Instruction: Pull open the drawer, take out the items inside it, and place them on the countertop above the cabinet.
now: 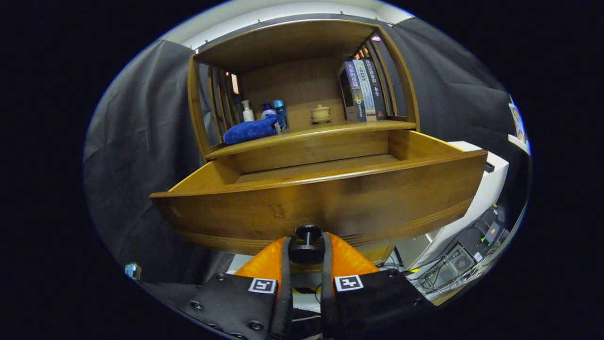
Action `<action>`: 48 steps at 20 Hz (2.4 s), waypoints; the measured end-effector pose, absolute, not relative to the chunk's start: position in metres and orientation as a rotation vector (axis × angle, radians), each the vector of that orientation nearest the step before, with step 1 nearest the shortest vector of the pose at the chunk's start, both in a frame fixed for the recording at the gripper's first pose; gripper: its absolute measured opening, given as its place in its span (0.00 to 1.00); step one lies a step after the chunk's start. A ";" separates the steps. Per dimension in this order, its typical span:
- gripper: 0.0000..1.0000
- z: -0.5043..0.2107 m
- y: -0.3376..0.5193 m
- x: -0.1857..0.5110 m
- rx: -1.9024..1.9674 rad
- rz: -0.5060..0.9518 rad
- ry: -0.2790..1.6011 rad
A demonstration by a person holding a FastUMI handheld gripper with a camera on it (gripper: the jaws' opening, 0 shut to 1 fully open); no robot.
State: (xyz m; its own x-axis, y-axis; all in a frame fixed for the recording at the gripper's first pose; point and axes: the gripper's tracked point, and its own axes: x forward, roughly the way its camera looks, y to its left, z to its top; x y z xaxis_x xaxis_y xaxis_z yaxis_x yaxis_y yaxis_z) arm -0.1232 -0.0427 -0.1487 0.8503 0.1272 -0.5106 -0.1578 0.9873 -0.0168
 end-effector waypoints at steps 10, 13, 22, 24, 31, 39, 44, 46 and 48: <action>0.67 -0.038 -0.028 -0.109 -0.019 0.143 0.365; 0.85 0.001 -0.014 -0.092 -0.025 0.162 0.310; 0.99 -0.071 0.008 0.022 -0.049 0.063 0.683; 0.99 -0.100 -0.001 0.031 -0.128 0.014 0.808; 0.99 -0.166 -0.013 0.039 -0.284 -0.070 1.073; 0.99 -0.200 -0.023 0.025 -0.338 -0.092 1.200; 0.86 -0.218 -0.016 0.016 -0.281 -0.092 1.273; 0.75 -0.216 -0.015 0.020 -0.268 -0.092 1.269; 0.63 -0.207 -0.012 0.018 -0.252 -0.099 1.275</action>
